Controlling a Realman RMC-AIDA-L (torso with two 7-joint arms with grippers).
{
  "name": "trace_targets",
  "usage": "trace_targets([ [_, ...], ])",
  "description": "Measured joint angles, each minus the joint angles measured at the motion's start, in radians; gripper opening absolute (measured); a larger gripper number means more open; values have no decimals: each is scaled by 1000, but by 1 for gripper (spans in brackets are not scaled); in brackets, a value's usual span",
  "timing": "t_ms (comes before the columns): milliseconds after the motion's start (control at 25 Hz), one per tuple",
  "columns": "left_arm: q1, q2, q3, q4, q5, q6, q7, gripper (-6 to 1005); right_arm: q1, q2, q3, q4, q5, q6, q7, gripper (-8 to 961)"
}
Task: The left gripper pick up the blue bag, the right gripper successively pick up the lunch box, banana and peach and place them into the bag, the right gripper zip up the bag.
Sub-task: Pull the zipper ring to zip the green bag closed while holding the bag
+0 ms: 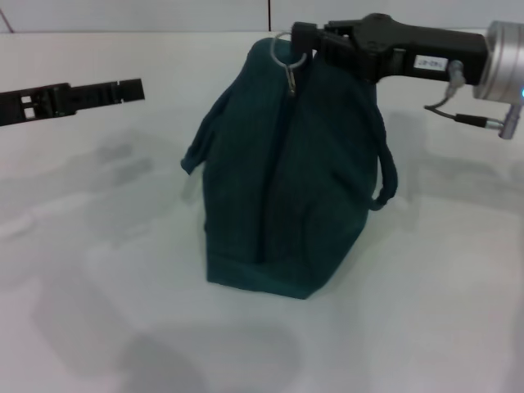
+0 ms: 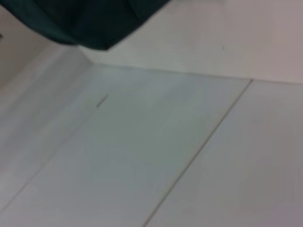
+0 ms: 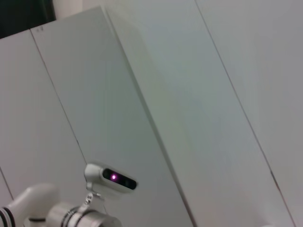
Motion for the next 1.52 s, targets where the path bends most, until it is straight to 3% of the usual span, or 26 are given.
trace_targets([
  [320,-19,0,77,229,23,102,-190,820,54,1,-96,5,57,69,-32,33],
  [480,-24,1,77,255,21,120,-209,821,80,1,-158,7,97,135,-56,34],
  [680,-40,2,82,263,-22,173,-249,823,87,1,-164,7,115,168,-65,36],
  [960,-65,-2,198,374,-18,177,-365,825,96,1,-165,7,115,184,-72,38],
  [1160,-88,-13,217,388,41,131,-341,826,105,1,-177,6,124,185,-77,40],
  [1520,-65,-55,218,437,81,84,-98,829,97,1,-199,6,147,186,-85,43],
])
